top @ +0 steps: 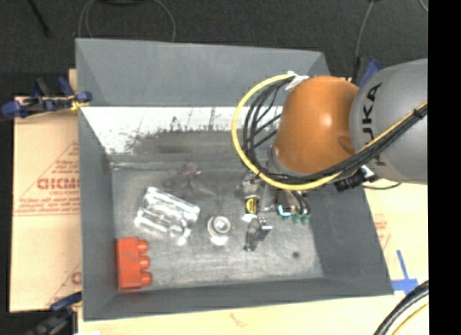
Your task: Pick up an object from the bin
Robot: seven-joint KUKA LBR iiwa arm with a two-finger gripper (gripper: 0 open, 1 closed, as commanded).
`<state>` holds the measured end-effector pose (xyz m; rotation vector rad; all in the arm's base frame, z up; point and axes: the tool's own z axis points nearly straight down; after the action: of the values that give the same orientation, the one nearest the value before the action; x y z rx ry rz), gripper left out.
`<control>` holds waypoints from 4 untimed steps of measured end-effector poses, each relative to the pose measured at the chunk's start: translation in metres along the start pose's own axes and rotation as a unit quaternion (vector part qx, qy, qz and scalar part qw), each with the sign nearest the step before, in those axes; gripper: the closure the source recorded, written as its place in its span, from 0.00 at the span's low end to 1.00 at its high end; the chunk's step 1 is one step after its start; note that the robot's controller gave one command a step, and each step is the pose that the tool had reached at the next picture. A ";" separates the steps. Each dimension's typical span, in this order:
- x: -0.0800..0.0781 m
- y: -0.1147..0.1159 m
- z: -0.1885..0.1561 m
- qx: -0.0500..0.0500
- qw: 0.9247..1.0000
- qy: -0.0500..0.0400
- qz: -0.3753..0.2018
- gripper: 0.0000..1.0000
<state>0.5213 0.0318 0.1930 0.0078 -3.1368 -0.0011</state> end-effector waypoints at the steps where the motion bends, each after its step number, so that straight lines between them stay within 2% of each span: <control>1: -0.040 0.035 0.099 0.001 0.997 -0.001 -0.078 0.00; 2: -0.041 0.035 0.095 0.000 0.997 -0.004 -0.076 1.00; 3: -0.019 0.042 -0.050 0.001 0.993 -0.008 -0.118 1.00; 4: -0.038 0.029 0.050 0.000 0.998 -0.004 -0.057 1.00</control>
Offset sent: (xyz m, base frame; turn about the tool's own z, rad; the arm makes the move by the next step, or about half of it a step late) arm 0.0391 0.0357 -0.0957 -0.1569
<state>0.5592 0.0614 0.1424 0.1875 -3.1392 -0.0013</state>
